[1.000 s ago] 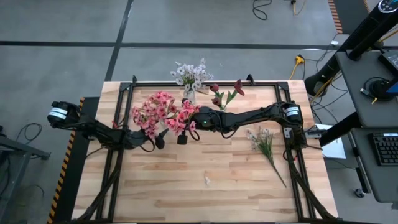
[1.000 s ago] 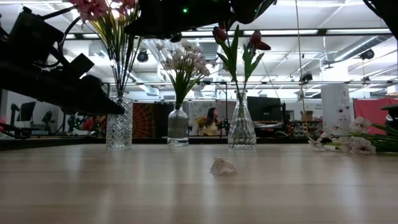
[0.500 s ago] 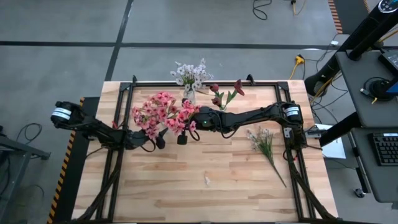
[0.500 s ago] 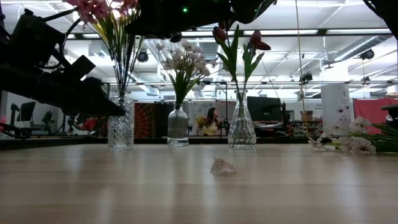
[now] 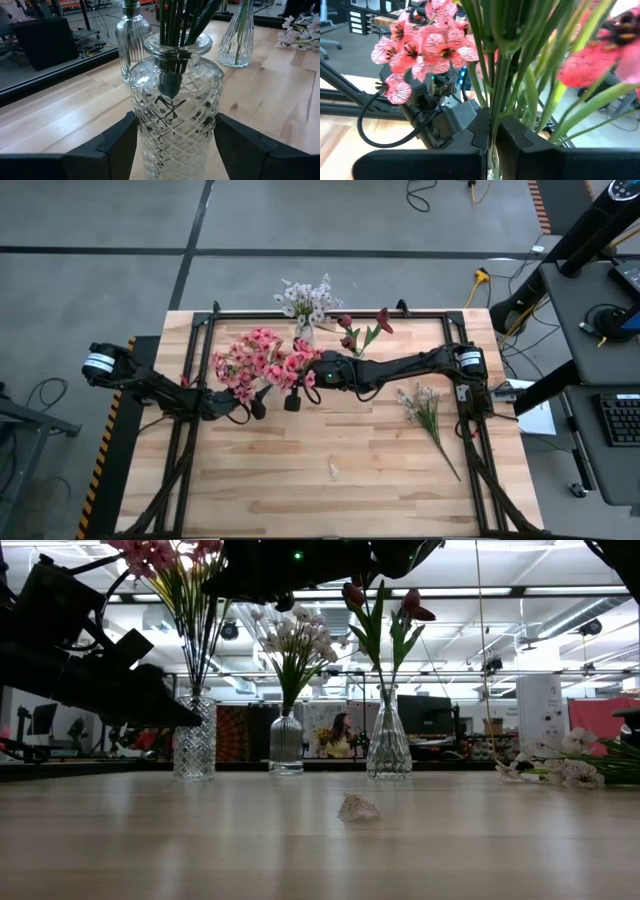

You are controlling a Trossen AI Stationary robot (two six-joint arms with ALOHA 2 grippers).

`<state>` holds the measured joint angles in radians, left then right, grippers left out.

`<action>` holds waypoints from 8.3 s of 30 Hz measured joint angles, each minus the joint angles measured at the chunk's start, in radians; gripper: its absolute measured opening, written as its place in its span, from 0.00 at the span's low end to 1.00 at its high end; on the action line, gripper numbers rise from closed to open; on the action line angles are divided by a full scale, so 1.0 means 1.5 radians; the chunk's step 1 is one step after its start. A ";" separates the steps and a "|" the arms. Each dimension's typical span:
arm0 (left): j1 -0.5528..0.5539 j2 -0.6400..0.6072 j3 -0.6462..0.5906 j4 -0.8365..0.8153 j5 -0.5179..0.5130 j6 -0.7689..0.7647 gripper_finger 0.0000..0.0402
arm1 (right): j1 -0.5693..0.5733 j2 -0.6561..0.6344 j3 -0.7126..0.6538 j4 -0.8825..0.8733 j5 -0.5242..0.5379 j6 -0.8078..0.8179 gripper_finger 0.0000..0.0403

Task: Sort flowers into vase by color
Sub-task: Put the pink flower into the bottom left transparent vase

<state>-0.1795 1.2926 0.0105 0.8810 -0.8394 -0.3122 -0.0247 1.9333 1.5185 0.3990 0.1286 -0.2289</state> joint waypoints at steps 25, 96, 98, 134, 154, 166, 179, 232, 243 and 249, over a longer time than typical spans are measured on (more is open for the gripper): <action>0.000 0.000 0.000 -0.001 0.001 0.000 0.56 | -0.014 -0.001 0.000 -0.003 -0.001 0.026 0.03; 0.000 0.000 0.000 0.002 0.007 0.006 0.56 | -0.035 0.013 0.001 0.000 -0.054 0.055 0.03; 0.000 0.000 0.000 0.002 0.007 0.005 0.56 | -0.035 0.013 0.001 -0.001 -0.054 0.050 0.03; 0.000 0.000 0.001 0.002 0.010 0.011 0.56 | -0.041 0.013 0.097 -0.180 -0.050 0.119 0.03; 0.000 0.000 0.001 0.001 0.008 0.011 0.56 | -0.042 0.033 0.118 -0.182 -0.051 0.118 0.03; 0.000 0.000 0.001 0.001 0.008 0.010 0.56 | -0.045 0.059 0.145 -0.192 -0.051 0.124 0.03; 0.000 0.000 0.001 0.001 0.008 0.016 0.56 | -0.045 0.129 0.229 -0.265 -0.050 0.124 0.03; 0.000 0.000 0.002 0.001 0.009 0.018 0.56 | -0.028 0.140 0.216 -0.281 -0.014 0.038 0.10; 0.000 0.000 0.002 0.001 0.007 0.018 0.56 | -0.023 0.118 0.216 -0.316 -0.016 0.057 0.36; 0.000 0.000 0.002 0.000 0.006 0.018 0.56 | -0.017 0.101 0.216 -0.340 -0.016 0.060 0.40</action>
<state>-0.1795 1.2930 0.0128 0.8818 -0.8299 -0.2855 -0.0503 2.0851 1.8427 -0.1103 0.1051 -0.1383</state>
